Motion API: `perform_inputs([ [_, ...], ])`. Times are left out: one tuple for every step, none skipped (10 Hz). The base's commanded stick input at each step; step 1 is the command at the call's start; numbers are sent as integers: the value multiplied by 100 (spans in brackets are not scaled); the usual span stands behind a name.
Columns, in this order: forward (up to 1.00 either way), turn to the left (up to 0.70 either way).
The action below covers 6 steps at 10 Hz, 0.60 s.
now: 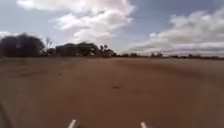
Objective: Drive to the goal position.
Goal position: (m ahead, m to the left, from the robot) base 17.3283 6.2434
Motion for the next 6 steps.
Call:
perform_inputs([
  [70, 0],
  [70, 0],
  [70, 0],
  [70, 0],
  [70, 0],
  [70, 0],
])
